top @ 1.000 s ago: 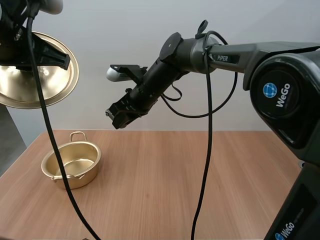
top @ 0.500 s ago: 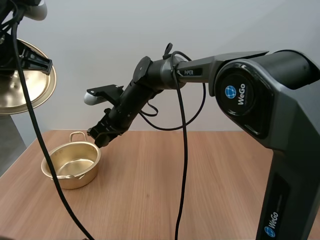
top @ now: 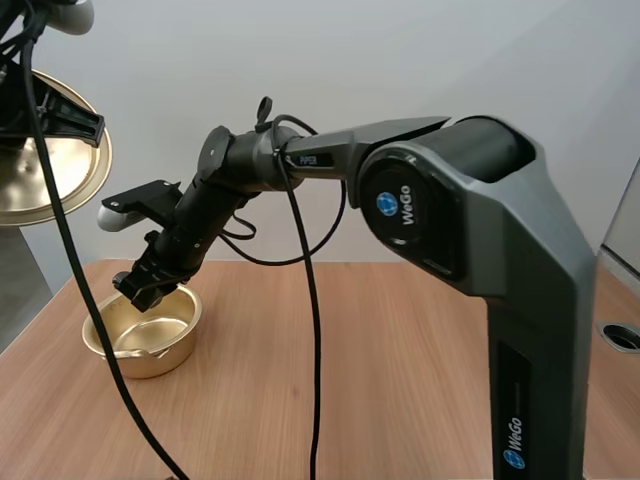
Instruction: Open the pot, put the car inside, and close it
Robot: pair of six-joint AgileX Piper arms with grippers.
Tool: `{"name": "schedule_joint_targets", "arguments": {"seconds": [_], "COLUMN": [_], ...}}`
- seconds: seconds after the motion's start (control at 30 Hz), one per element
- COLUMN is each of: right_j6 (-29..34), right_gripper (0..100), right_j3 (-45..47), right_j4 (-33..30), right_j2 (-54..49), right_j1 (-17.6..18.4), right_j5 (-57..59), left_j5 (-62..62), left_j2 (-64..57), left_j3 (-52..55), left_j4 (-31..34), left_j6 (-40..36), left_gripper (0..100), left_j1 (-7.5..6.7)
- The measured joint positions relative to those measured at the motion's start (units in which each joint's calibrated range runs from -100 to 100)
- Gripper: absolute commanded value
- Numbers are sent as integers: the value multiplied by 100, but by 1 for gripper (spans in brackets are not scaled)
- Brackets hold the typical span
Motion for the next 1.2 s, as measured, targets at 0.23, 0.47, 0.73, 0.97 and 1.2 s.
{"name": "schedule_joint_targets", "arguments": {"seconds": [0.23, 0.47, 0.73, 0.97, 1.2], "right_j6": [100, 112, 215, 273, 281], "right_gripper": [0, 0, 0, 0, 0], "right_j3": [-429, -831, -1174, -1335, -1335], "right_j4": [-271, -424, -600, -672, -649], "right_j2": [568, 787, 1115, 1353, 1500], "right_j1": [0, 0, 0, 0, 0], "right_j5": [18, -32, -22, -51, -38], "left_j5": [0, 0, 0, 0, 0], "left_j2": [-76, -255, -314, -314, -314], "left_j3": [0, 0, 0, 0, 0], "left_j4": [-52, -158, -349, -466, -482], "left_j6": [0, 23, 114, 114, 114], "left_gripper": [0, 0, 0, 0, 0], "left_j1": [0, 0, 0, 0, 0]}}
